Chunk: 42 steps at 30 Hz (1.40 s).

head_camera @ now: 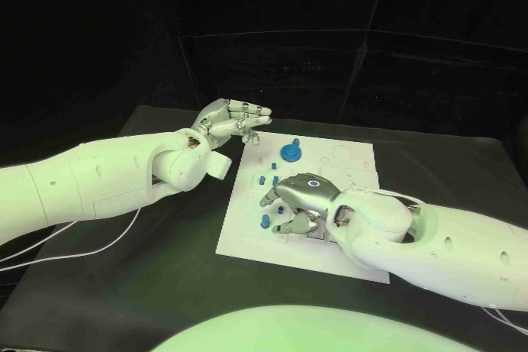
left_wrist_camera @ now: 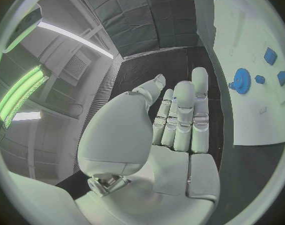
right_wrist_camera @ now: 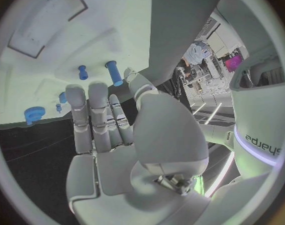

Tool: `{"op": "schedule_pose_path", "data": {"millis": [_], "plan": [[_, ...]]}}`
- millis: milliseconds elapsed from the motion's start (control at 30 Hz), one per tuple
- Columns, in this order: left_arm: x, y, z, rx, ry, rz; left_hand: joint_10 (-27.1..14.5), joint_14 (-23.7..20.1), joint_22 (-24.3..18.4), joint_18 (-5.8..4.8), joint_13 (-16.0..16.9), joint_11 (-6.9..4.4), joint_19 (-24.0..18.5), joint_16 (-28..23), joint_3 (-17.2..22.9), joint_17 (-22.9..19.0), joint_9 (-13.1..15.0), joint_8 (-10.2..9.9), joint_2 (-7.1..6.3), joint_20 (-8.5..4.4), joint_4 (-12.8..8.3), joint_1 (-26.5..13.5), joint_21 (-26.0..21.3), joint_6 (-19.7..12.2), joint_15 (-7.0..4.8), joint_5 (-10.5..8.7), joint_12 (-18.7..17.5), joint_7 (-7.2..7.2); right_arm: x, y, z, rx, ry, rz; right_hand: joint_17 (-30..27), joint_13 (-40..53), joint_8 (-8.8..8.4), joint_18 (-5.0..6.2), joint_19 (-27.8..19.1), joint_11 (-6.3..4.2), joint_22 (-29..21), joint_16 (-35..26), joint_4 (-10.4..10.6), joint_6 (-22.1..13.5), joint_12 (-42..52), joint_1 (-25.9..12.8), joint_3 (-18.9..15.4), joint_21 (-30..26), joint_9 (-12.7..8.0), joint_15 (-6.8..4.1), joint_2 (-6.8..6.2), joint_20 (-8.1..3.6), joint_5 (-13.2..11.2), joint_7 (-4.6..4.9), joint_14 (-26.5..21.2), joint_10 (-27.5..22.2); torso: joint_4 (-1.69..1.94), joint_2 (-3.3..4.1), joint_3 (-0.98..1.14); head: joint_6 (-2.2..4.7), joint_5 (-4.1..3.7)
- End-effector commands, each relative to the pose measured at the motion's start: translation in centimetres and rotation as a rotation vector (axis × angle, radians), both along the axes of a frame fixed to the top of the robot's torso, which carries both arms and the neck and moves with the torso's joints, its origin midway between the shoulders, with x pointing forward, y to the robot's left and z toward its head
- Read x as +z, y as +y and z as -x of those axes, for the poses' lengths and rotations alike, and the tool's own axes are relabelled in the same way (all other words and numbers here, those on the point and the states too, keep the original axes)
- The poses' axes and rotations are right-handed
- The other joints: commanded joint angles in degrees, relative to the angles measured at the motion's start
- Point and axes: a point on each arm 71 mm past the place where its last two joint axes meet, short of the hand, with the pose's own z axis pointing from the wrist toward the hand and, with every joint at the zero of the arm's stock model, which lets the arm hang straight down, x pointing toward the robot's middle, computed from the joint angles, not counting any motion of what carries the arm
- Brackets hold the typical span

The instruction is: Assemble the parts on the task board

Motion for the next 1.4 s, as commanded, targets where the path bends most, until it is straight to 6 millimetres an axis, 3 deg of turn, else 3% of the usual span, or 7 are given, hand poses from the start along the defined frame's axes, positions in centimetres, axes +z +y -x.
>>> {"op": "schedule_pose_path", "data": {"millis": [33, 233, 400, 600, 767, 1033, 1400], "plan": [[0.1, 0.1, 0.0, -0.008, -0.002, 0.008, -0.5, -0.3, -0.1, 0.81, 0.0, -0.04, -0.1, -0.2, -0.4, -0.2, 0.0, 0.3, 0.38, 0.15, -0.1, 0.1, -0.1, -0.1, 0.05, 0.15, 0.3, 0.12, 1.6, -1.7, -0.1, -0.045, 0.072, -0.140, 0.6, 0.3, 0.56, 1.00, 0.2, -0.39, 0.3, 0.2, 0.9, 0.3, 2.2, -0.3, -2.8, 0.0, 0.2, -0.26, 1.04, -0.08, 0.4, 0.23, 0.0, 0.5, -0.05, -0.09, -0.10, 0.45, -0.52], [0.1, 0.3, 0.0, -0.003, -0.002, 0.006, -0.5, -0.3, -0.1, 0.81, 0.0, -0.04, -0.1, -0.2, -0.4, -0.2, 0.0, 0.3, 0.38, 0.15, -0.1, 0.1, -0.1, -0.1, 0.05, 0.15, 0.3, 0.12, 4.1, -7.7, -1.3, -0.227, 0.198, -0.244, 5.1, 2.1, 2.60, -0.14, 5.0, -1.45, 5.8, 3.3, 3.0, 4.4, 9.6, -1.6, -6.3, 4.1, 0.8, -1.15, 2.94, -0.76, 1.0, 0.63, 2.8, 10.7, -0.29, -0.21, -0.14, 1.32, -2.57], [0.1, 0.2, 0.0, -0.005, -0.003, 0.007, -0.5, -0.3, -0.1, 0.81, 0.0, -0.04, -0.1, -0.2, -0.4, -0.2, 0.0, 0.3, 0.37, 0.15, -0.1, 0.1, -0.2, -0.1, 0.05, 0.14, 0.3, 0.12, 4.4, -13.3, -2.5, -0.455, 0.244, -0.254, 14.5, 5.7, 5.02, -2.26, 12.7, -4.82, 15.9, 9.2, 4.7, 7.9, 16.3, -1.6, -7.5, 11.4, 1.4, -3.81, 4.43, -3.03, 3.9, -2.10, 6.2, 22.8, -0.70, -0.42, -0.40, 1.98, -5.17], [0.1, 0.1, 0.2, -0.009, -0.004, 0.010, -0.5, -0.3, -0.1, 0.80, 0.0, -0.04, -0.1, -0.2, -0.4, -0.2, 0.0, 0.4, 0.37, 0.16, -0.1, 0.1, -0.2, -0.1, 0.06, 0.14, 0.3, 0.12, 3.8, -17.6, -3.0, -0.705, 0.256, -0.212, 26.0, 17.7, 7.62, -3.81, 17.3, -6.33, 23.0, 16.3, 8.8, 9.0, 28.0, -2.3, -10.3, 16.4, 1.7, -4.99, 5.24, -4.79, 8.0, -3.46, 8.1, 25.1, -0.96, -0.29, -0.39, 2.65, -7.79], [0.2, 0.3, 0.2, -0.005, -0.005, 0.009, -0.5, -0.3, -0.1, 0.80, 0.0, -0.04, -0.1, -0.2, -0.4, -0.2, 0.0, 0.4, 0.37, 0.16, -0.1, 0.1, -0.2, -0.1, 0.06, 0.14, 0.3, 0.12, 2.5, -19.5, -2.1, -0.792, 0.281, -0.123, 30.7, 36.1, 9.85, -4.22, 18.2, -6.15, 25.0, 19.1, 12.5, 7.9, 42.1, -1.5, -13.6, 17.7, 1.7, -4.98, 5.08, -4.59, 6.5, -3.51, 8.2, 25.2, -0.80, -0.48, -0.40, 2.78, -10.03], [0.2, 0.3, 0.3, -0.005, -0.005, 0.009, -0.4, -0.3, -0.2, 0.80, 0.0, -0.05, -0.1, -0.2, -0.5, -0.2, 0.0, 0.4, 0.39, 0.16, 0.0, 0.0, -0.2, -0.1, 0.06, 0.14, 0.4, 0.10, 0.2, -19.2, -0.1, -0.794, 0.311, 0.020, 37.9, 47.9, 11.79, -4.77, 19.7, -6.00, 27.6, 22.6, 16.9, 7.1, 50.2, -2.5, -17.3, 19.3, 1.7, -4.82, 4.68, -4.37, 3.6, -3.50, 9.0, 27.0, -0.82, -0.36, -0.41, 3.00, -10.56], [0.2, 0.3, 0.4, -0.006, -0.005, 0.010, -0.4, -0.3, -0.2, 0.80, 0.0, -0.05, -0.1, -0.2, -0.5, -0.2, 0.0, 0.4, 0.39, 0.16, 0.0, 0.0, -0.2, -0.1, 0.06, 0.14, 0.4, 0.10, -1.0, -18.1, 0.9, -0.764, 0.331, 0.086, 39.8, 54.2, 14.65, -4.92, 20.1, -6.67, 28.4, 23.4, 17.1, 9.4, 54.1, -4.6, -19.5, 19.8, 2.8, -5.29, 4.88, -4.69, 1.5, -4.41, 9.1, 28.8, -0.73, -0.41, -0.40, 2.65, -11.00]]}}
